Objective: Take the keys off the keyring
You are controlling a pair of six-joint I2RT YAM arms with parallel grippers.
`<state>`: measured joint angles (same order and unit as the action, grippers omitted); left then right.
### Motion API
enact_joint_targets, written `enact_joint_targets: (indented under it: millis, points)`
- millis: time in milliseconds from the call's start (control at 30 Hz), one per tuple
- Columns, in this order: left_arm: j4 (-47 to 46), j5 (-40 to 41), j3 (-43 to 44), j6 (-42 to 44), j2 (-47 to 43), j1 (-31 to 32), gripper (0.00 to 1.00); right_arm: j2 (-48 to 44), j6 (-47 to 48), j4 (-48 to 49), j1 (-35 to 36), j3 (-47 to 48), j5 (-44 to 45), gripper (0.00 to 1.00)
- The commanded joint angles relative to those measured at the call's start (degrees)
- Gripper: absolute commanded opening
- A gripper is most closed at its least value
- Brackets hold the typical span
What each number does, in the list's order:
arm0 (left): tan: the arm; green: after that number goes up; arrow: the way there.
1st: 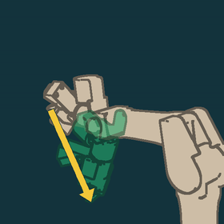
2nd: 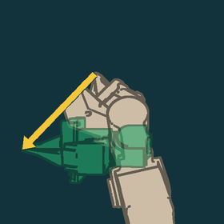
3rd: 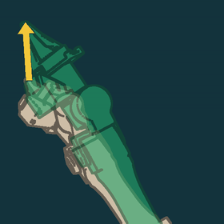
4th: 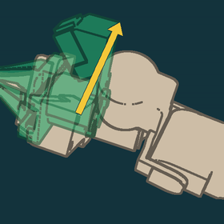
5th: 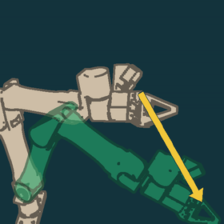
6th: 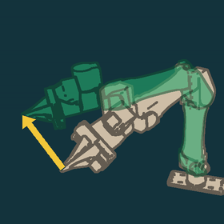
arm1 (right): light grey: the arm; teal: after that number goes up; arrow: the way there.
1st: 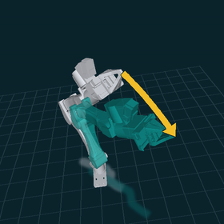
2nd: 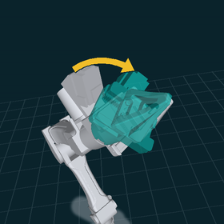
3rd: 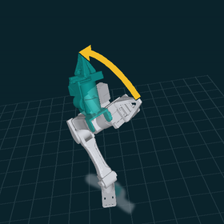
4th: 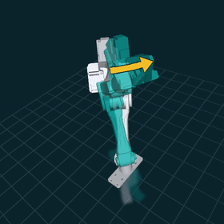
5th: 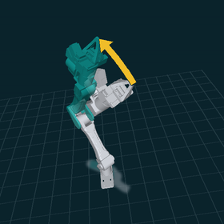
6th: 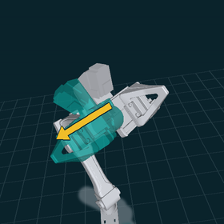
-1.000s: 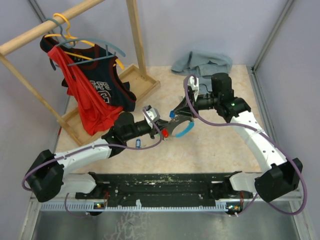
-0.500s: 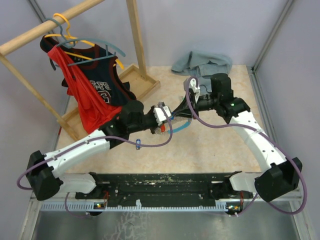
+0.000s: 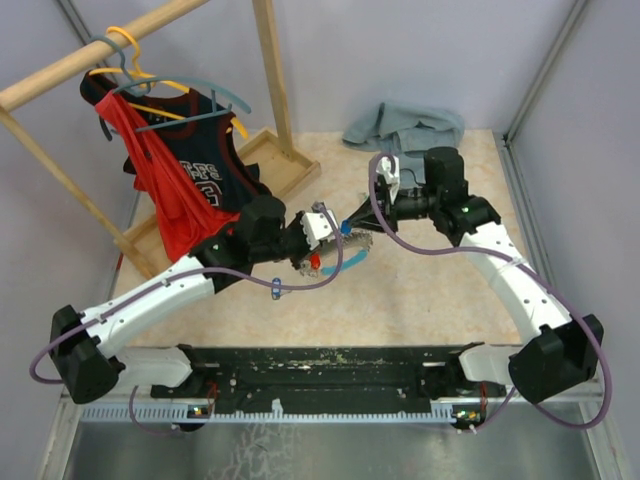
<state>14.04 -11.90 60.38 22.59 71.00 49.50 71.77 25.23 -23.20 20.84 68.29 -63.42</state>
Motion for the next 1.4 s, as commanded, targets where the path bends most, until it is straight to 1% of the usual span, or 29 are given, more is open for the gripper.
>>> enact_joint_targets:
  millis: [0, 33, 67, 100, 133, 167, 200, 233, 267, 333, 467, 533, 633, 700, 767, 800, 933, 967, 1033, 1133, 1200, 1233, 1333, 1367]
  points:
    - [2.69, -9.39, 3.72, 2.31, 1.55, 2.03, 0.00, -0.24, 9.63, -5.22, -0.55, 0.98, -5.84, 0.00]
    - [5.30, -10.81, 5.54, 2.70, 2.44, 2.75, 0.00, -0.27, 18.85, -14.01, -0.50, 2.96, -11.90, 0.00]
    - [6.94, -7.67, 7.03, 2.06, 2.59, 3.02, 0.00, -0.31, 30.44, -24.86, -0.50, 5.42, -15.58, 0.00]
    - [7.11, -2.38, 6.72, 1.38, 2.10, 2.98, 0.00, -0.49, 35.79, -32.22, -0.50, 7.33, -15.25, 0.00]
    - [6.92, 1.57, 5.76, 1.58, 1.25, 3.05, 0.00, -0.99, 31.49, -30.55, -0.75, 7.44, -12.84, 0.00]
    - [5.81, 2.56, 4.70, 2.47, 0.19, 3.02, 0.00, -1.78, 21.56, -22.04, -0.95, 5.41, -7.89, 0.00]
    - [4.91, 0.97, 4.05, 3.30, -0.68, 3.02, 0.00, -2.07, 13.65, -11.20, -0.97, 3.27, 1.18, 0.00]
    - [3.94, -2.03, 3.73, 3.55, -1.30, 3.00, 0.00, -1.61, 9.39, -7.08, -0.98, 1.56, 4.95, 0.00]
    - [3.33, -4.25, 3.69, 3.60, -1.54, 3.02, 0.00, -1.29, 7.34, -5.19, -0.93, 0.55, 6.49, 0.00]
    - [4.33, -5.36, 3.71, 4.72, -1.16, 3.08, 0.00, -1.40, 7.01, -5.11, -0.14, 0.19, 5.59, 0.00]
    - [8.47, -2.14, 4.55, 6.97, 2.27, 3.07, 0.00, -1.87, 12.50, -10.93, 0.03, 3.09, -2.86, 0.00]
    - [8.76, -1.83, 4.78, 7.59, 3.37, 3.09, 0.00, -1.89, 11.08, -9.41, -0.01, 2.78, -4.28, 0.00]
    - [5.80, -3.06, 2.91, 9.19, 3.86, 3.02, 0.01, -1.81, 4.56, -3.45, -0.01, 1.43, -3.00, 0.00]
    - [3.18, -4.73, 1.35, 10.00, 4.05, 3.06, 0.03, -1.49, 2.15, -1.09, 0.10, 0.60, -6.64, 0.00]
    - [1.04, -6.41, 0.17, 10.69, 4.22, 3.04, 0.03, -1.13, 1.94, -0.46, 0.73, -0.03, -11.66, 0.00]
    - [0.36, -7.29, -0.24, 11.11, 4.26, 2.98, 0.03, -0.99, 2.63, -1.05, 1.27, -0.16, -12.80, 0.00]
    - [-2.74, -7.58, -2.06, 12.47, 3.70, 2.98, 0.06, -0.54, 2.19, -0.31, 2.27, -0.85, -10.33, 0.00]
    - [-3.74, -6.57, -2.63, 12.63, 3.50, 3.04, 0.08, -0.54, 2.18, -0.28, 2.27, -0.88, -10.45, 0.00]
    - [-6.54, -3.51, -4.81, 12.45, 2.45, 3.04, 0.18, -0.58, 2.88, -1.52, 2.27, -0.41, -11.86, 0.00]
    - [-12.21, -0.82, -9.00, 12.52, -0.26, 2.98, 0.31, -0.58, 7.13, -6.46, 2.11, 1.49, -14.95, 0.00]
    - [-16.89, -0.55, -11.74, 12.00, -2.89, 3.04, 0.31, -0.62, 12.91, -12.93, 1.65, 3.96, -16.07, 0.00]
    - [-18.83, -0.47, -13.24, 11.29, -4.56, 3.01, 0.31, -0.77, 14.09, -14.65, 1.33, 4.98, -14.58, 0.00]
    - [-27.35, 1.23, -18.61, 9.37, -10.76, 3.05, 0.46, -1.26, 8.69, -10.73, 0.45, 5.07, -7.20, 0.00]
    - [-29.91, 1.33, -20.46, 9.21, -12.46, 2.98, 0.50, -1.28, 7.32, -9.30, 0.21, 4.50, -7.36, 0.00]
